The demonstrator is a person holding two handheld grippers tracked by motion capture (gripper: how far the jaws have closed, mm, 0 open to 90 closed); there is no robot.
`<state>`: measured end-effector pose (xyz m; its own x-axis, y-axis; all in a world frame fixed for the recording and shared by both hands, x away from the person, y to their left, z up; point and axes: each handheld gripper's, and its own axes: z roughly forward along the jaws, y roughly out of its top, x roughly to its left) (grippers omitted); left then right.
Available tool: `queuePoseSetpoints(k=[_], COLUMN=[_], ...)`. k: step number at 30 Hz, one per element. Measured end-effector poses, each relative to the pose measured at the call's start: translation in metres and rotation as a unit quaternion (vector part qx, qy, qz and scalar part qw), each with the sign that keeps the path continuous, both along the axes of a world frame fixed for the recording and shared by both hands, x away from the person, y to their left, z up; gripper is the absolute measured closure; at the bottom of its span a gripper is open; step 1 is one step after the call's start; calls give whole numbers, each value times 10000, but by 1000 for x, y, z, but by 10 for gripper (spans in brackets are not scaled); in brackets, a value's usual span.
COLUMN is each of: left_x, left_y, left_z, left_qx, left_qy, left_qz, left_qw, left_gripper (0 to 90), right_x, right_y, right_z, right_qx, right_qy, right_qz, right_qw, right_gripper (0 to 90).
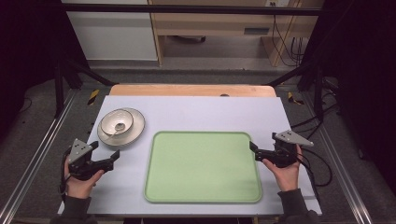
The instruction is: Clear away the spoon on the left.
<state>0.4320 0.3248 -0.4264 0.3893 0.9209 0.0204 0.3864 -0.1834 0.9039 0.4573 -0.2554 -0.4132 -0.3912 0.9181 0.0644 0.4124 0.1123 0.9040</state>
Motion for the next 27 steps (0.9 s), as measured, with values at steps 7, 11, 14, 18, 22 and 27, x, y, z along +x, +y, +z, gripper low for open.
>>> queuePoseSetpoints(k=[7,11,14,18,22,27], left_x=[6,11,15,20,26,33], left_y=[3,3,2,0,-2,-5], left_z=[5,8,10,11,11,13], left_qx=[134,242,310,375,520,687], left_qy=[-54,-61,-62,-49,-51,-102], left_qz=[-5,-7,-22,-35,-22,-18], left_qw=[9999,9997,9995,9993,9986,9976], left_gripper=[134,138,142,160,186,239], right_x=[0,0,1,0,1,1], right_y=[0,0,1,2,2,2], right_z=[1,0,0,1,1,1], right_qx=[19,12,27,17,26,5], right_qy=[-6,13,44,31,46,47], right_qz=[-5,5,3,13,5,12], right_qw=[10000,10000,10000,10000,10000,10000], right_gripper=[47,47,47,47,47,47])
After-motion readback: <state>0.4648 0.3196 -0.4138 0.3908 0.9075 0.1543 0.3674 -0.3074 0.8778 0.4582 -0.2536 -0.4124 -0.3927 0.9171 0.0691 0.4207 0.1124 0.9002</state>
